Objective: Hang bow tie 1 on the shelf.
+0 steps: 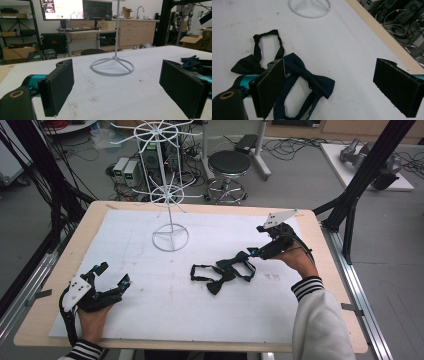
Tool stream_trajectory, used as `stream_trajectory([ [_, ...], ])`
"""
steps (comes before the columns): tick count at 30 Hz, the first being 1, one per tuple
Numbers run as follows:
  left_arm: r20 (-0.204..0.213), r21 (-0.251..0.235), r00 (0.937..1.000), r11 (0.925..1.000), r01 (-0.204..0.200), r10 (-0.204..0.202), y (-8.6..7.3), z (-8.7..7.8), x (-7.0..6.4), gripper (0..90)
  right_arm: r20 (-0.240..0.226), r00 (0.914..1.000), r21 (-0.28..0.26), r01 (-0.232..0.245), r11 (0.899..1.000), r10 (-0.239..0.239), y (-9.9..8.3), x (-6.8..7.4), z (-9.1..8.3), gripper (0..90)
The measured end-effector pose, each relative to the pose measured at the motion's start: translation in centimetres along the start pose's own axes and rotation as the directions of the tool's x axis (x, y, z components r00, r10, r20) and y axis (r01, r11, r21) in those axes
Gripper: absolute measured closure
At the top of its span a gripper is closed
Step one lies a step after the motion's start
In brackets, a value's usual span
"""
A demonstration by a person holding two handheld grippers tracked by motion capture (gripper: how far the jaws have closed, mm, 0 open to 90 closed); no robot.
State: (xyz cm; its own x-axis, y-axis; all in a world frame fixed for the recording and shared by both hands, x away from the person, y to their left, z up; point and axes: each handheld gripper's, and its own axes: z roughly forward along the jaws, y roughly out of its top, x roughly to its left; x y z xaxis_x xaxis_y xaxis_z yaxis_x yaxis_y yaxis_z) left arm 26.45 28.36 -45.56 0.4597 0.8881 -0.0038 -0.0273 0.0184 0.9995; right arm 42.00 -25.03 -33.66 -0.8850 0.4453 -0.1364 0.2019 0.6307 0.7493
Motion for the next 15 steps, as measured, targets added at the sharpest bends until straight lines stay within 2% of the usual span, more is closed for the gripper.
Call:
stream_trajectory([
  [4,0.0,0.001,1.0,1.0,0.0,0.0,0.0,0.0,0.0,12.9,-0.032,0.9995,0.01,0.008,1.0,-0.007,0.0,-0.5,0.9,10.3],
  [9,0.0,0.0,1.0,1.0,0.001,-0.001,0.0,0.0,0.0,12.9,-0.063,0.998,0.056,0.005,0.998,-0.002,-0.6,-1.0,2.1,10.3],
  [12,0.0,0.0,1.0,1.0,0.001,-0.001,0.0,0.0,0.0,12.9,-0.084,0.9964,0.065,0.017,0.998,-0.011,-1.0,-1.3,2.6,10.3],
  [15,0.0,0.0,1.0,1.0,0.001,-0.001,0.0,0.0,0.0,13.0,-0.104,0.9938,0.117,0.05,0.992,-0.038,-0.6,-1.6,2.8,10.4],
])
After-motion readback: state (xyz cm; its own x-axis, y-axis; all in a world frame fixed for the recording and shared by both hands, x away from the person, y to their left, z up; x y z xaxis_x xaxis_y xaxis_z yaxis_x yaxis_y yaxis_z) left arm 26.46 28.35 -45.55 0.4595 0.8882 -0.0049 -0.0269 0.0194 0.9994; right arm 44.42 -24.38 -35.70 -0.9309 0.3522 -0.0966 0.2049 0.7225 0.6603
